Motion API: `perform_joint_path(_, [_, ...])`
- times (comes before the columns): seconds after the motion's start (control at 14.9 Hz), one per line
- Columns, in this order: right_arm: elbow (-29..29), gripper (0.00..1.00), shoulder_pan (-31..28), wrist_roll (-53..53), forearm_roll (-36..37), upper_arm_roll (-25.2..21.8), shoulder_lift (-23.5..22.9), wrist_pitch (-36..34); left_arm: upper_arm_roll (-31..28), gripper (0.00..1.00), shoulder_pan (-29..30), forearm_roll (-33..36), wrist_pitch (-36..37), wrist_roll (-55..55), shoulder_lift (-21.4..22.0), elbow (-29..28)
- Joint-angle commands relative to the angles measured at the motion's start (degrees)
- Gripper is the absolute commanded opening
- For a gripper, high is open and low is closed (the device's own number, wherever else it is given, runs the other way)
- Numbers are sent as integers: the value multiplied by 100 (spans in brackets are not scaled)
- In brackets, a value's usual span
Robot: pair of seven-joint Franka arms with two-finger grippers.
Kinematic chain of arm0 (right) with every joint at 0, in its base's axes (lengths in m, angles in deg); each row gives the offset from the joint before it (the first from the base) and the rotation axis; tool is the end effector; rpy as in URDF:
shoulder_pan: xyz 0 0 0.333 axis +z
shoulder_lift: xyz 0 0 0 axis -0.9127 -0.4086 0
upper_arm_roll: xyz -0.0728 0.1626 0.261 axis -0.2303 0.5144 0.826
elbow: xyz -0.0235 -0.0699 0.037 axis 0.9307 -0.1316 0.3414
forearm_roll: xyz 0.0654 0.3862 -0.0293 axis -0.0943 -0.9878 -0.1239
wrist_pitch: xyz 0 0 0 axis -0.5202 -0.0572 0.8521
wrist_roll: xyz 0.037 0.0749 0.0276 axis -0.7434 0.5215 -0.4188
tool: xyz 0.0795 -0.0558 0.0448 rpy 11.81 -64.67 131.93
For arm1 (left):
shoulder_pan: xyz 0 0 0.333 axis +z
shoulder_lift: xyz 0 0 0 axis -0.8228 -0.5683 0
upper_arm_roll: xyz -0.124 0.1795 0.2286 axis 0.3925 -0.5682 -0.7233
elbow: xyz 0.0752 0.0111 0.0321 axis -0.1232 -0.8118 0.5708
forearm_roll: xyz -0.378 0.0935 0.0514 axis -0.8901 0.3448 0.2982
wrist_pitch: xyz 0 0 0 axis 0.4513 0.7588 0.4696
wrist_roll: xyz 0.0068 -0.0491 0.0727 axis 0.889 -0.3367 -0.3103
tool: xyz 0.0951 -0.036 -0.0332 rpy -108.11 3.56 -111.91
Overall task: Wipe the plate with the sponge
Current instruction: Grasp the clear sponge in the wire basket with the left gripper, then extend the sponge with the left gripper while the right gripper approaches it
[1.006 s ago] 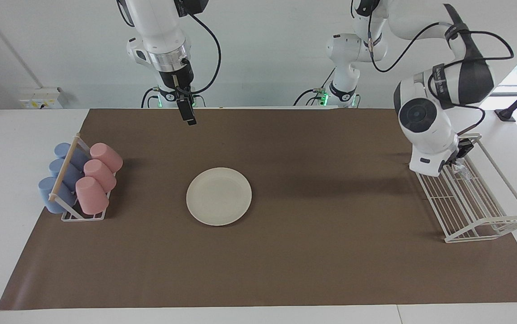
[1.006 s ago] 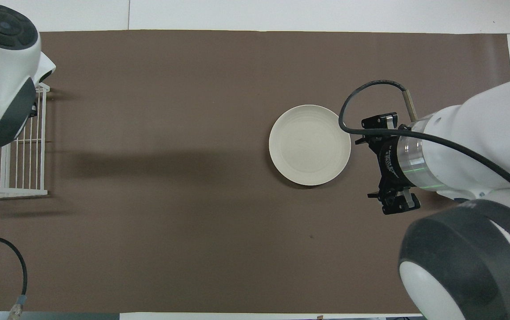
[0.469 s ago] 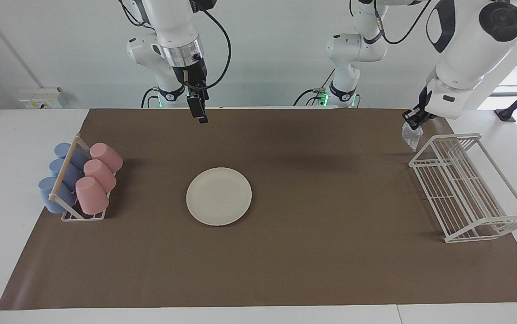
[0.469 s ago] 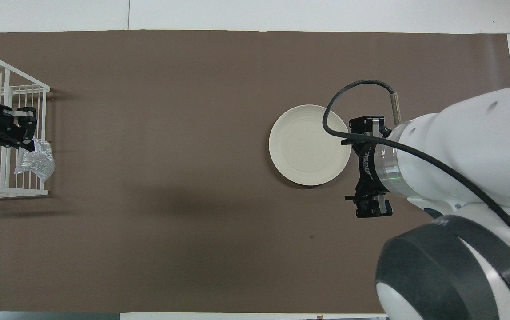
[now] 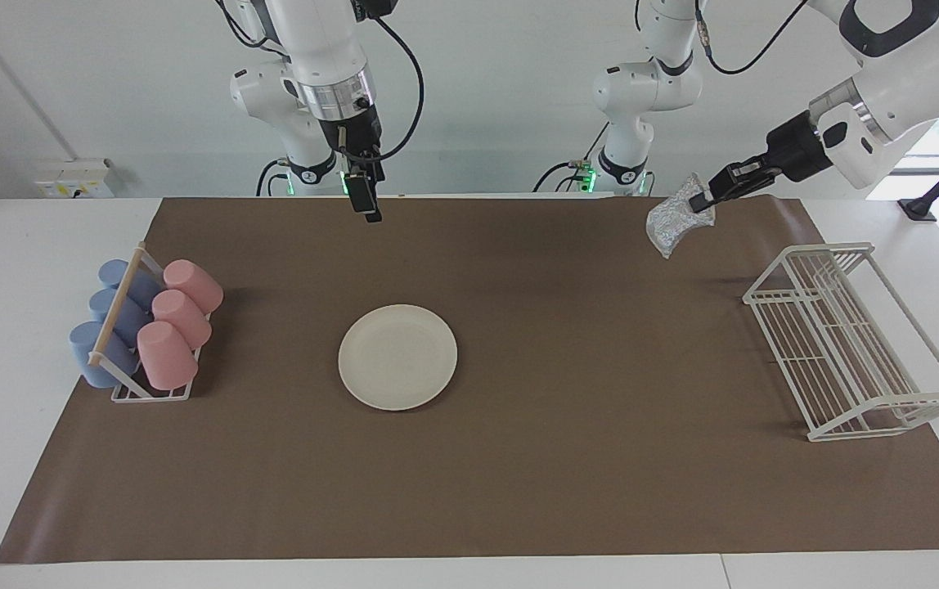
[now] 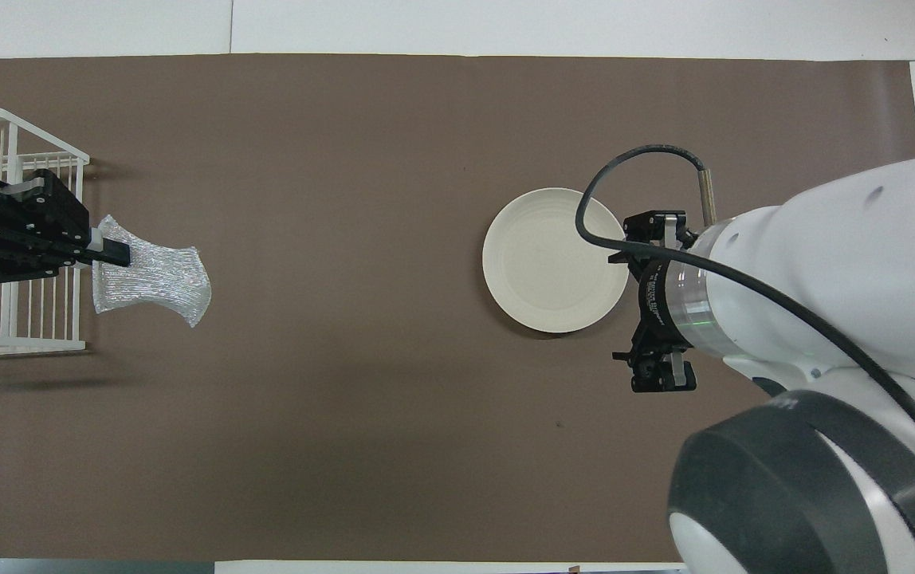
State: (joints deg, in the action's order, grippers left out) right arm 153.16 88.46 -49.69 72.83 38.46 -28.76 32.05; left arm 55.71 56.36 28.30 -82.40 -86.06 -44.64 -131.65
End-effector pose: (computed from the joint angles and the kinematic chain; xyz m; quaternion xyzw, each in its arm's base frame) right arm 0.4875 0.2265 0.6152 -0.6998 0.7108 0.0350 0.0623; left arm 0.5437 -0.0632 0.6193 0.9265 0.1700 -0.1446 0.3030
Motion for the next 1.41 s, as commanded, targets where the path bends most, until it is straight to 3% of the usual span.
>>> perform_joint_path(0.0, [-123, 100, 194, -427, -92, 49, -131, 472, 22, 0, -55, -847, -676, 563, 922, -1740])
perform_joint_path(0.13, [-892, 100, 615, -498, 118, 40, -718, -93, 13, 0, -38, -1472, -685, 1222, 967, -2234])
perform_joint_path(0.27, [-2191, 100, 722, -498, 269, 49, -1578, -1087, 13, 0, -46, -1956, -686, 1723, 967, -2507])
perform_joint_path(0.34, [-2424, 100, 827, -516, 278, 49, -1739, -1117, 13, 0, -46, -2141, -686, 1987, 967, -2630])
perform_joint_path(0.74, [-2075, 100, 1048, -613, 278, 49, -1592, -942, 40, 0, -240, -3468, -686, 3079, 949, -3456])
perform_joint_path(1.07, [-1435, 100, 1301, -1078, 68, 75, -1284, -179, 48, 0, -767, -4032, -1099, 3614, 941, -3931])
perform_joint_path(1.34, [-986, 100, 1373, -1113, 14, 84, -1056, -98, 48, 0, -925, -4567, -1134, 3879, 914, -4126])
